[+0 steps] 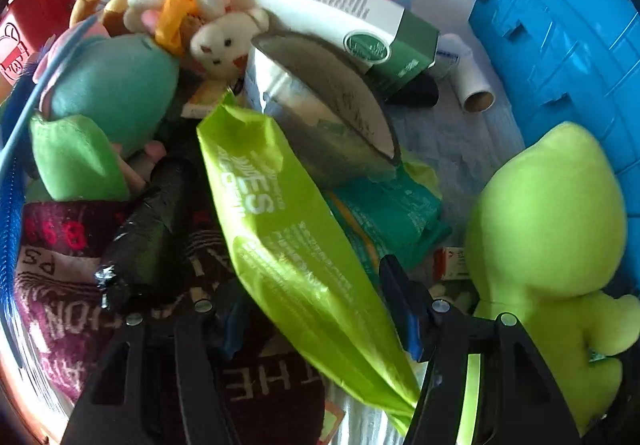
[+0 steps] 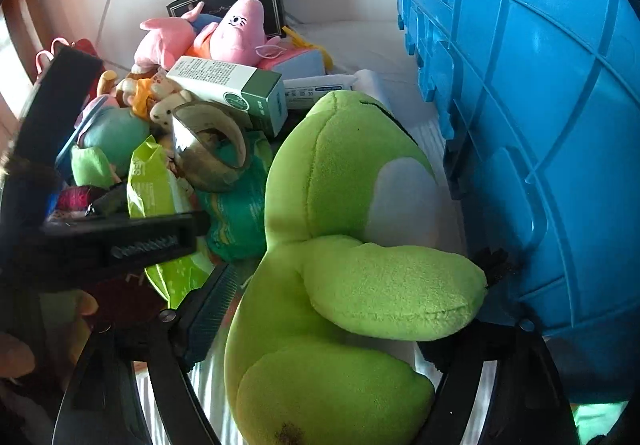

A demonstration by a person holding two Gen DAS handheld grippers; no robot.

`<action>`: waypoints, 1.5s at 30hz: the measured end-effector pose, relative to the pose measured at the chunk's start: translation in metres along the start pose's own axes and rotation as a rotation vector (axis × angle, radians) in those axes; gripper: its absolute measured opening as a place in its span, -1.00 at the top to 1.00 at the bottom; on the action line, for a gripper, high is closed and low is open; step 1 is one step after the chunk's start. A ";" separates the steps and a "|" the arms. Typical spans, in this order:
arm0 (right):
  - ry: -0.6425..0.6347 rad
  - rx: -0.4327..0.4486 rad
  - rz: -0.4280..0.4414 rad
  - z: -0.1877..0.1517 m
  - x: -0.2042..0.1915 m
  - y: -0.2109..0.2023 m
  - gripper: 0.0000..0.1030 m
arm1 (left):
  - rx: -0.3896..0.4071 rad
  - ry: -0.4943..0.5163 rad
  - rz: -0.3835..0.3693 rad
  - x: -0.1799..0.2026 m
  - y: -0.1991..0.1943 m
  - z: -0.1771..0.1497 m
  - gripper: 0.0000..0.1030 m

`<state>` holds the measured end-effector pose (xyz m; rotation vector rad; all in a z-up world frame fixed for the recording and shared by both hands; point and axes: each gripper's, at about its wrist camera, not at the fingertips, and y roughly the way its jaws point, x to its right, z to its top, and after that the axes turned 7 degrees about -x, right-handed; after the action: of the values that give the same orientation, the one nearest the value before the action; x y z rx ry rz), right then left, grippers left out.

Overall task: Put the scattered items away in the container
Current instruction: 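Grasp the green wipes pack with the left gripper while the right grasps the plush frog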

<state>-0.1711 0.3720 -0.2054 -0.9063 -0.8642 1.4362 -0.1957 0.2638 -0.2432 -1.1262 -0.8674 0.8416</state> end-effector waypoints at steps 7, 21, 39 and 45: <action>-0.060 -0.031 -0.098 0.016 -0.019 0.020 -0.99 | 0.014 0.027 -0.071 -0.018 -0.012 -0.008 0.27; 0.132 -0.048 -0.033 -0.034 0.005 0.005 -0.76 | 0.197 0.277 -0.031 -0.006 -0.060 -0.035 0.33; 0.336 -0.124 0.016 -0.036 0.023 0.006 -0.99 | 0.207 0.395 -0.102 0.000 -0.069 -0.052 0.35; 0.255 -0.122 0.002 -0.040 0.009 0.008 -0.44 | 0.236 0.387 -0.123 -0.011 -0.083 -0.053 0.35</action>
<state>-0.1382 0.3803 -0.2301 -1.1550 -0.7649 1.2465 -0.1430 0.2152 -0.1753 -0.9740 -0.4954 0.5803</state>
